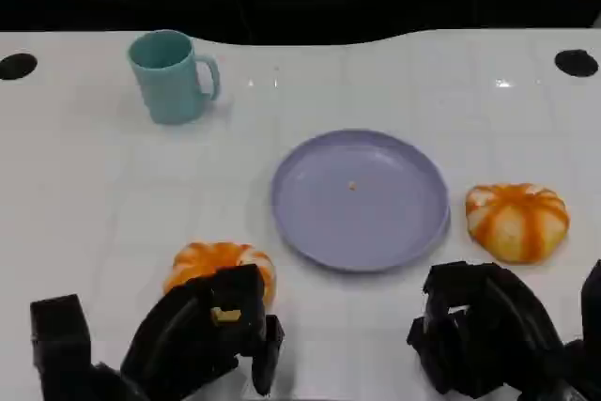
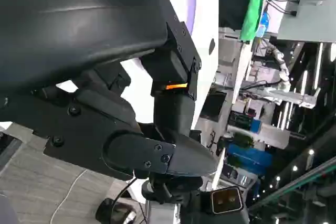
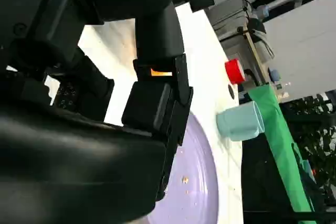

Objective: Grasp the bread from the table and place it into the plate.

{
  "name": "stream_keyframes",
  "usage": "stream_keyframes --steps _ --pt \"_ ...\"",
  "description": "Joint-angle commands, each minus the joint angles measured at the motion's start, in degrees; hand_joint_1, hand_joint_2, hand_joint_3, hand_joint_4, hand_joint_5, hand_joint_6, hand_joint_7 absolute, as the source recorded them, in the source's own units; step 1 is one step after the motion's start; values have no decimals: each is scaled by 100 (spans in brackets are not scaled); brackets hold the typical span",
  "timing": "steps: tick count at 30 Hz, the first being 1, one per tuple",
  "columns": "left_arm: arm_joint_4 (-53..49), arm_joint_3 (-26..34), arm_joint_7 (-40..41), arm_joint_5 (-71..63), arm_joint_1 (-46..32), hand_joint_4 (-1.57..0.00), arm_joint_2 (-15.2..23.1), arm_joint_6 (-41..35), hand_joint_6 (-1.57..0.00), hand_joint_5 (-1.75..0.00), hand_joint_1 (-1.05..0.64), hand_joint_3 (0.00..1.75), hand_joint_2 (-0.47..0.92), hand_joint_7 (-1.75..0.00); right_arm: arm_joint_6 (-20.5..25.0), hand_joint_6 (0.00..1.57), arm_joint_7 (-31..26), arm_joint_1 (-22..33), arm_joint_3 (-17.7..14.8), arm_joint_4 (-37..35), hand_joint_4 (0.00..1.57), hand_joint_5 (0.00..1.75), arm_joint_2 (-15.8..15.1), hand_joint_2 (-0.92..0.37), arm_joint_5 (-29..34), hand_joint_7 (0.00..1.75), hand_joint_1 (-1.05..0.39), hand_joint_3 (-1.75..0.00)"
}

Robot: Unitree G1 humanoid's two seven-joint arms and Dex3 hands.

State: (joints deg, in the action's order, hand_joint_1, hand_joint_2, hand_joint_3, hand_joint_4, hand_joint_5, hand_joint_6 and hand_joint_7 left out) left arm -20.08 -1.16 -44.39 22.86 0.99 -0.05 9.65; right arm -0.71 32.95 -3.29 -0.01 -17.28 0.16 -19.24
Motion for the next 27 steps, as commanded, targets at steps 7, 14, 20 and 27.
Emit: stream_keyframes --steps 7,14,20,27 --pt "-12 61 -47 10 31 -102 69 32 -95 -172 -78 25 83 -148 15 157 -16 -45 -26 18 148 143 -46 -4 7 103 -105 -143" --pt "10 66 -32 8 34 -102 58 32 -95 -173 -78 25 83 -148 -33 157 29 -53 -38 -32 148 144 -37 -4 -17 102 -105 -144" --pt "6 92 -56 36 32 -102 41 45 -95 -172 -79 22 85 -147 19 157 -11 -37 -26 24 148 143 -46 -3 3 102 -105 -144" --pt "95 124 -146 76 53 -98 57 160 -91 -168 -80 12 90 -139 -18 157 37 -42 -36 -9 147 143 -52 -3 -21 100 -105 -144"
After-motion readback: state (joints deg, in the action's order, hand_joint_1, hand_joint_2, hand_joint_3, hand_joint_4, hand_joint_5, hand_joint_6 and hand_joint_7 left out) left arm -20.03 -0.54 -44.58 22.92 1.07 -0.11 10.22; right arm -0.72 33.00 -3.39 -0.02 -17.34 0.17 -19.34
